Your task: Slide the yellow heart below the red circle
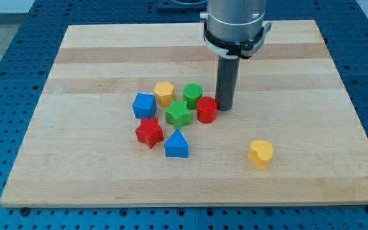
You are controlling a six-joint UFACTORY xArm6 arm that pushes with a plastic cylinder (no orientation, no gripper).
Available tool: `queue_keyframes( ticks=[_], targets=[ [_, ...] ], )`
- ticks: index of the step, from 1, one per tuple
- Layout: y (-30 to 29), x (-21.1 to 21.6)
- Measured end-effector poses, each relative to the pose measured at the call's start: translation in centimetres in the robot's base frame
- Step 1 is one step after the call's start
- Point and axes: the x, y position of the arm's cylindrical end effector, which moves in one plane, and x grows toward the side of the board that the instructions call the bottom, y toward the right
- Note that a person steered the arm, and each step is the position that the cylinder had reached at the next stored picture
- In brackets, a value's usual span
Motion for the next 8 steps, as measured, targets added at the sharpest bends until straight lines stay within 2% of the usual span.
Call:
queue_keyframes(
  ticks=[1,2,3,4,6,8],
  targets=[
    [0.5,0.0],
    [3.9,0.0],
    [8.3,1.5],
    [11.4,4.9],
    [11.6,11.7],
    [7.7,13.2]
  ],
)
